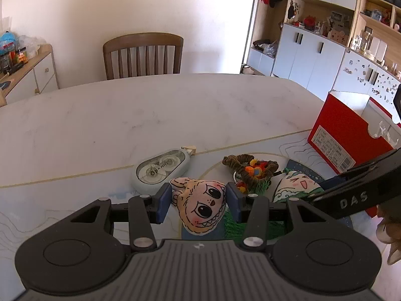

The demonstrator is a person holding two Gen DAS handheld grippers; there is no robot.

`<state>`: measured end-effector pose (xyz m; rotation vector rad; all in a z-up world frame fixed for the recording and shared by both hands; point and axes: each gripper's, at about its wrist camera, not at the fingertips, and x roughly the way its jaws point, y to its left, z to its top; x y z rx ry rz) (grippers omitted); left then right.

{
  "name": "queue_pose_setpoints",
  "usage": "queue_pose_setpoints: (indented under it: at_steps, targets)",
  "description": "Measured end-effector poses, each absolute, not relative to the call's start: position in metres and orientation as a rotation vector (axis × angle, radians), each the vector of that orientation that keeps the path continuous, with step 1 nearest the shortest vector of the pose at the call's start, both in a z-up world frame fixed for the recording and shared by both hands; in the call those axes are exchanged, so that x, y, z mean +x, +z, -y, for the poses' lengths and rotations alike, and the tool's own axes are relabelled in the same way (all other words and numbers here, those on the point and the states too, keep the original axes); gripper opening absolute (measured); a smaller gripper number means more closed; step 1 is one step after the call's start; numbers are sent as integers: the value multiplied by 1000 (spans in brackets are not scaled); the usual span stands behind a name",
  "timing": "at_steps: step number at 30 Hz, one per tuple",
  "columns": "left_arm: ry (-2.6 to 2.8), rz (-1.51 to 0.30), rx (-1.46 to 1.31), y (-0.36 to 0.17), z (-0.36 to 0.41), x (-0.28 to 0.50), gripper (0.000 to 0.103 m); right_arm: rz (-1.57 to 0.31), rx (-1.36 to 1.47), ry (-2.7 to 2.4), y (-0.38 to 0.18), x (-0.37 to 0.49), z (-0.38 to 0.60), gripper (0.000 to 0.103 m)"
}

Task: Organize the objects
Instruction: 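Grasp the cartoon doll keychain with the left gripper while the right gripper grasps the teal tasseled pouch, then carry the doll keychain into the red box with the left gripper while the right gripper carries the pouch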

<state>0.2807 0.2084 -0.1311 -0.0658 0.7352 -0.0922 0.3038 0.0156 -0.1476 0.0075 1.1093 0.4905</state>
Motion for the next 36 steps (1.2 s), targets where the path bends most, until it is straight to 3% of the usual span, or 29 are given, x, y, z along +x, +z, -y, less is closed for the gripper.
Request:
queue_pose_setpoints:
  at_steps: [12,36]
  targets:
    - [-105,-739,-61,-126,-201,278,46,-1065,33,498,-135,293,-3,48]
    - [-206,-692,-14,-43,-137,238,46,-924,93,562,-39,244,83,48]
